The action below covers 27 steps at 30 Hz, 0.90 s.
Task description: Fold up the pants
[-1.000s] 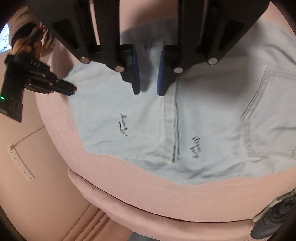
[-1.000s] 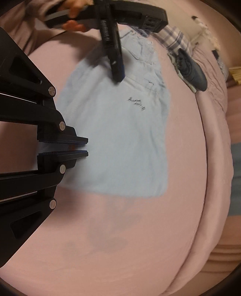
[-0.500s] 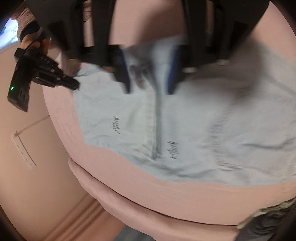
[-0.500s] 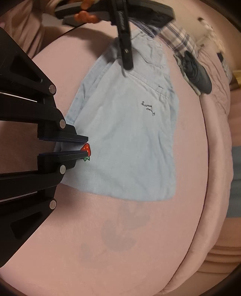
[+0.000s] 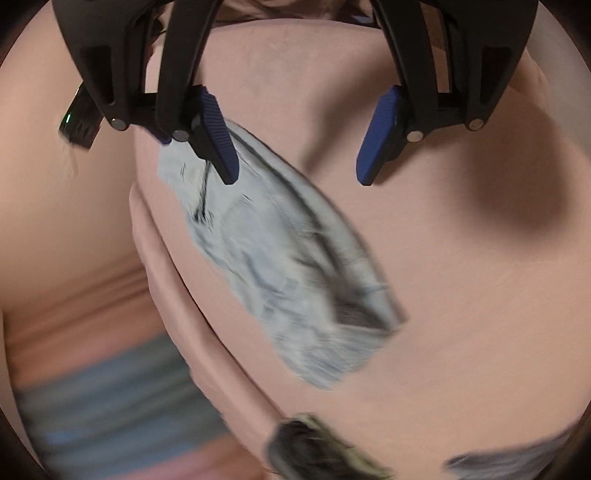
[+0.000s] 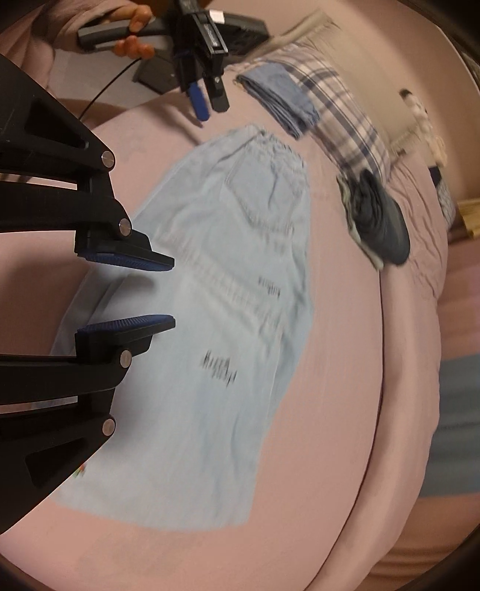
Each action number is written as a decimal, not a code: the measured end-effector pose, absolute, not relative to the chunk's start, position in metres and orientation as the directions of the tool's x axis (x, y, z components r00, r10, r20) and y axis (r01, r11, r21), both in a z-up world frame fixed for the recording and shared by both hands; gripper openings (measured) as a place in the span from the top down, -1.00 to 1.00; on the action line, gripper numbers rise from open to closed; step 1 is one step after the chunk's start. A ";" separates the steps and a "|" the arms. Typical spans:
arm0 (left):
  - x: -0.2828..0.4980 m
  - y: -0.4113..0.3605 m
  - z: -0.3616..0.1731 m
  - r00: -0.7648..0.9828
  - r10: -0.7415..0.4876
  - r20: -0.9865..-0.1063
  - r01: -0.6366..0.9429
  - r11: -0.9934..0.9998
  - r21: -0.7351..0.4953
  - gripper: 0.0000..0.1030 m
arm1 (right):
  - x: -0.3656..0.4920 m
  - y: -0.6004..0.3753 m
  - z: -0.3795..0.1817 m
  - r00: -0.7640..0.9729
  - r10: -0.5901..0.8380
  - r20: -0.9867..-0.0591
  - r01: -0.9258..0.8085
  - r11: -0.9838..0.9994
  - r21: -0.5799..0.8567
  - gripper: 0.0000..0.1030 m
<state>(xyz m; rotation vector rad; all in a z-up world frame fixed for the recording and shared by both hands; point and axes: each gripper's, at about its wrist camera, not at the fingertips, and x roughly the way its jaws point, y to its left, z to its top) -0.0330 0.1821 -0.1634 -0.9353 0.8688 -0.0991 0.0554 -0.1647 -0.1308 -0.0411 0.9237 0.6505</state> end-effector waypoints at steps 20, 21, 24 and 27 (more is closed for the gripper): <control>0.024 0.219 -0.162 0.760 -0.375 -0.531 -0.384 0.400 -0.832 0.22 | 0.081 -0.154 -0.127 0.439 0.476 -0.762 -0.478 0.842 0.251 0.53; 0.024 0.219 -0.163 0.755 -0.376 -0.537 -0.388 0.405 -0.828 0.24 | 0.087 -0.153 -0.128 0.439 0.478 -0.761 -0.470 0.844 0.259 0.53; 0.022 0.219 -0.161 0.753 -0.369 -0.545 -0.378 0.436 -0.817 0.40 | 0.104 -0.143 -0.130 0.431 0.481 -0.763 -0.473 0.841 0.263 0.53; 0.021 0.212 -0.141 0.762 -0.343 -0.549 -0.321 0.536 -0.781 0.52 | 0.124 -0.126 -0.137 0.443 0.434 -0.784 -0.478 0.854 0.203 0.53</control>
